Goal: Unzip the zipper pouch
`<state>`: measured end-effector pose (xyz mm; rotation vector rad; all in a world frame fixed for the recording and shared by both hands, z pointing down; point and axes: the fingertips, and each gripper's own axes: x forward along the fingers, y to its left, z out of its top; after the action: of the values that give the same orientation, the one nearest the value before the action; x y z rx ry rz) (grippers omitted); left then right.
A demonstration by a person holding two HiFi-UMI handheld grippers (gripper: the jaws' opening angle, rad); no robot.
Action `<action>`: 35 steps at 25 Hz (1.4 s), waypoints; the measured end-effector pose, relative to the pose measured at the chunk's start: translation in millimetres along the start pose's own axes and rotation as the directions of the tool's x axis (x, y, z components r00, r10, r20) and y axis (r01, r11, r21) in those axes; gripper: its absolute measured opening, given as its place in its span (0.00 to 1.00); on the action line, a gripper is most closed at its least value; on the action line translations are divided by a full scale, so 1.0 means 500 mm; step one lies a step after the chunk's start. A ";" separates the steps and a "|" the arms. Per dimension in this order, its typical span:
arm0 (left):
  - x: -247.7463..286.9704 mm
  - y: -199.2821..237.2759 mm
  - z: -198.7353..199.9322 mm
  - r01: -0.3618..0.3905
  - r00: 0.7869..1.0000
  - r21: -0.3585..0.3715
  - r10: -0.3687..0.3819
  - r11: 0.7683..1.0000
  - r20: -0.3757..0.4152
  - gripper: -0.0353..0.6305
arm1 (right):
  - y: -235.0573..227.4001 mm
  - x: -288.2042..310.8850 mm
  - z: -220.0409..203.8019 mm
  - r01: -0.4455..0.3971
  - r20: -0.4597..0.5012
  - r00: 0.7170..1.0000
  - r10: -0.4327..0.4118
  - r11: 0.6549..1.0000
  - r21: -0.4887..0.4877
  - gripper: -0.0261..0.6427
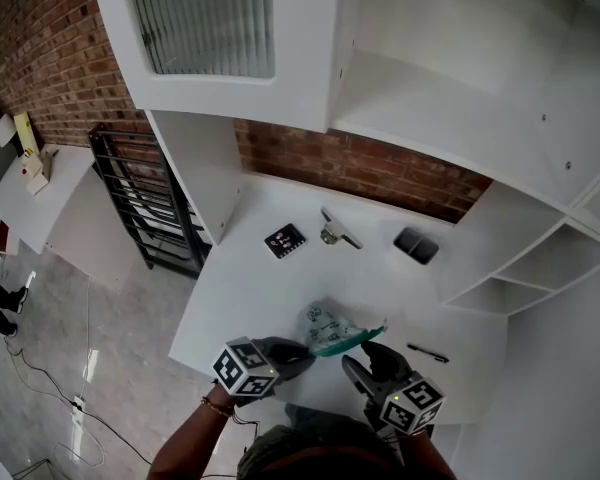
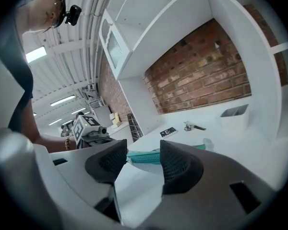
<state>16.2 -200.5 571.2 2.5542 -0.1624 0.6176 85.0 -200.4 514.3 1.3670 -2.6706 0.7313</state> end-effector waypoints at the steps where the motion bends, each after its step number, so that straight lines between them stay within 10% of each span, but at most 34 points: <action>1: -0.004 0.003 0.009 0.001 1.000 -0.012 -0.001 1.000 0.016 0.14 | 0.009 0.008 0.004 -0.030 -0.012 0.999 0.030 0.999 -0.012 0.36; 20: -0.028 0.026 0.093 0.010 0.972 -0.242 0.047 0.970 0.230 0.14 | 0.047 0.089 0.033 -0.234 -0.081 0.969 0.234 0.972 0.013 0.28; 35: -0.013 0.025 0.111 -0.001 0.967 -0.262 0.068 0.965 0.247 0.14 | 0.024 0.100 0.033 -0.201 -0.084 0.976 0.202 0.979 0.018 0.07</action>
<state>29.3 -239.0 531.1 2.3675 -0.3537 0.2575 48.0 -239.1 508.0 1.0503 -2.7675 0.8015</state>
